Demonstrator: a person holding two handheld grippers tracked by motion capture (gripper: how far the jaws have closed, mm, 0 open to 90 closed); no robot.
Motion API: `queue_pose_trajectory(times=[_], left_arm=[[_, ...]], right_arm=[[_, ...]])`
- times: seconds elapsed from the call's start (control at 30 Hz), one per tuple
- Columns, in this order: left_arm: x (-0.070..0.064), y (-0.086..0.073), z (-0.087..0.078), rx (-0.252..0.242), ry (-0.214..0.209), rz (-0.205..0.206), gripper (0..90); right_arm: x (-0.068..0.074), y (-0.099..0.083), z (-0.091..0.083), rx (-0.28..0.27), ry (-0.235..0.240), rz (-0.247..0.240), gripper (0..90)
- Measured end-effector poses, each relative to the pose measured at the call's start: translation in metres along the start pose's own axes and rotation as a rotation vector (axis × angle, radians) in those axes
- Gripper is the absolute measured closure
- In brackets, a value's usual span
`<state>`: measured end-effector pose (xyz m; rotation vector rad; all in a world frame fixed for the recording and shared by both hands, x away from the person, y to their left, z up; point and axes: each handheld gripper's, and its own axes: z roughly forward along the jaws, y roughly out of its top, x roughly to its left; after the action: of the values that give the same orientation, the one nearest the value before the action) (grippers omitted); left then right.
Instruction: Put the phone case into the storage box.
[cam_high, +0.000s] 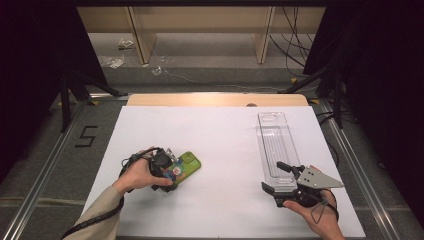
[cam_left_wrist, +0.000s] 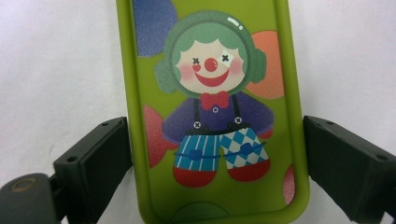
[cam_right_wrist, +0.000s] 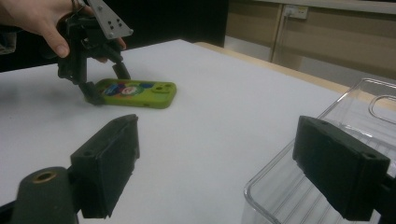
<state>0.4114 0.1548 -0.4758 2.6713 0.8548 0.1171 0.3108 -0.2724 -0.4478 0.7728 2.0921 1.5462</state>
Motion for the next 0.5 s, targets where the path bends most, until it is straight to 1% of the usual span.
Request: queue_pose_trajectory(times=[0.3, 0.5], left_arm=[[-0.0014, 0.0047, 0.0006, 0.034, 0.013, -0.005, 9.7], [-0.0015, 0.0059, -0.0001, 0.041, 0.012, -0.016, 12.3]], right_arm=[[0.0002, -0.0002, 0.0002, 0.002, 0.002, 0.001, 15.7], [0.0001, -0.0002, 0.0001, 0.001, 0.003, 0.001, 15.8]])
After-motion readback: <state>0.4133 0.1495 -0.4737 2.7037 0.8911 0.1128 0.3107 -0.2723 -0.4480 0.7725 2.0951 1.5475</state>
